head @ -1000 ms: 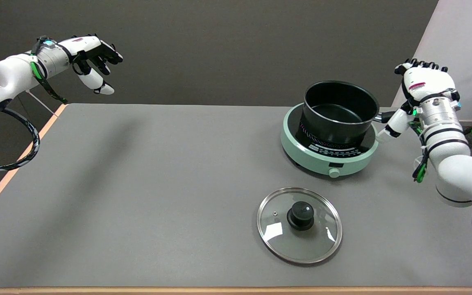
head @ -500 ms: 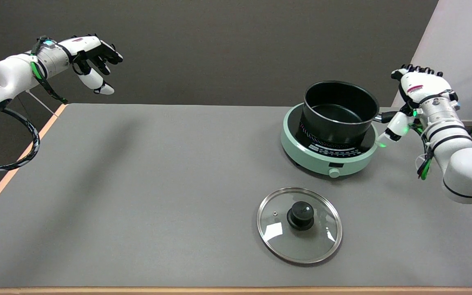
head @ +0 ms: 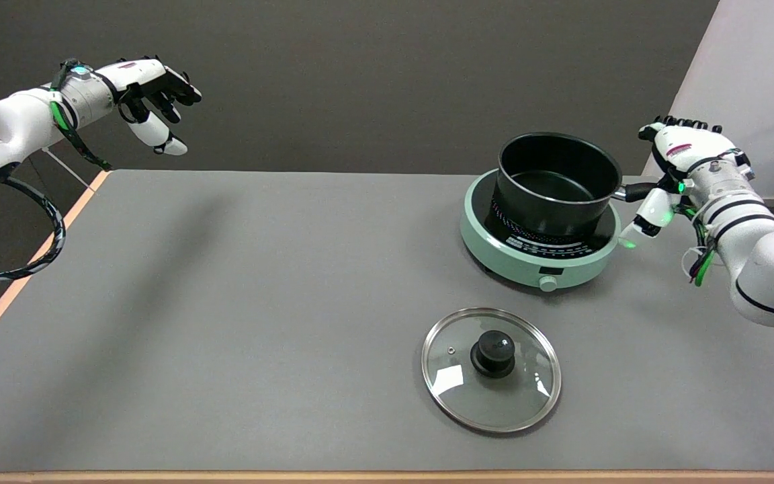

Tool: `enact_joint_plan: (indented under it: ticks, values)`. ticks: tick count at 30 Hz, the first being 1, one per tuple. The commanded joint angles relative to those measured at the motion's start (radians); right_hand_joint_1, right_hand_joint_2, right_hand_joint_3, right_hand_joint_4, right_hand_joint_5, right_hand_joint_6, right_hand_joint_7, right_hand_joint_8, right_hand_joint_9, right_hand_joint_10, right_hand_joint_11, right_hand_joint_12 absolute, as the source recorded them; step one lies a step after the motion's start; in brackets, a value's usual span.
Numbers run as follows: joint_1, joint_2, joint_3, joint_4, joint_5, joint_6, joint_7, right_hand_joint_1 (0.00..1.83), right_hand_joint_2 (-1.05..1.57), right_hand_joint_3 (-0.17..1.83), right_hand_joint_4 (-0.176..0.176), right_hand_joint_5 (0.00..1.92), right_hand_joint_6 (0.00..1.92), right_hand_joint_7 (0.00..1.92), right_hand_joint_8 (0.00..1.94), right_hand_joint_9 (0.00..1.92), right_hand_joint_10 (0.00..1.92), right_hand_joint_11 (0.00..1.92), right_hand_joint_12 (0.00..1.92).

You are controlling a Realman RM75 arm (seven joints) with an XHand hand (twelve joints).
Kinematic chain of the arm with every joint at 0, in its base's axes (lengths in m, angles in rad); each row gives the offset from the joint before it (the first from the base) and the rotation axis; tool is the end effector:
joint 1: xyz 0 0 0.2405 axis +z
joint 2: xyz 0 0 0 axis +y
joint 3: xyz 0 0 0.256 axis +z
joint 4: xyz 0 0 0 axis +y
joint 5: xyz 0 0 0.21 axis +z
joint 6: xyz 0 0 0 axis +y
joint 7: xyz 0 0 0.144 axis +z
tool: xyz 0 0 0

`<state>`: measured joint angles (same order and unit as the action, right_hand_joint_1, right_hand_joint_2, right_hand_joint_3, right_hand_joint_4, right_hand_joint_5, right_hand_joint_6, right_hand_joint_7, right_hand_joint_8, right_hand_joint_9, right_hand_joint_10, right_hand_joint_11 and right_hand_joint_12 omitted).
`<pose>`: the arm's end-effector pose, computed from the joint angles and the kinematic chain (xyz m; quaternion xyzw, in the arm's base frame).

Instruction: Pick up the pot.

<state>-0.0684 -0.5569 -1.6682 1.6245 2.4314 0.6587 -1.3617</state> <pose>-0.1621 -0.3207 0.5131 0.4870 -0.0103 0.0073 0.8733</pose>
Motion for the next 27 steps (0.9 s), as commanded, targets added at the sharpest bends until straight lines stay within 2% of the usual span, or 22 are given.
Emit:
enact_joint_plan:
  ticks: [1, 9, 19, 27]
  values:
    - [-0.003, 0.019, 0.017, 0.037, 0.154, 0.02, -0.147, 1.29, -0.64, 0.97, -0.087, 0.24, 0.24, 0.24, 0.24, 0.24, 0.24, 0.24, 0.24]
    - [-0.003, 0.019, 0.011, 0.038, 0.183, 0.023, -0.153, 1.27, -0.71, 1.18, -0.057, 0.21, 0.21, 0.21, 0.21, 0.21, 0.21, 0.21, 0.21]
    - [-0.003, 0.019, 0.004, 0.02, 0.22, 0.013, -0.155, 1.25, -0.75, 1.25, -0.047, 0.18, 0.18, 0.18, 0.18, 0.18, 0.18, 0.18, 0.18]
    - [-0.002, 0.019, 0.002, 0.018, 0.24, 0.013, -0.155, 1.22, -0.85, 1.43, 0.038, 0.11, 0.11, 0.11, 0.11, 0.11, 0.11, 0.11, 0.11]
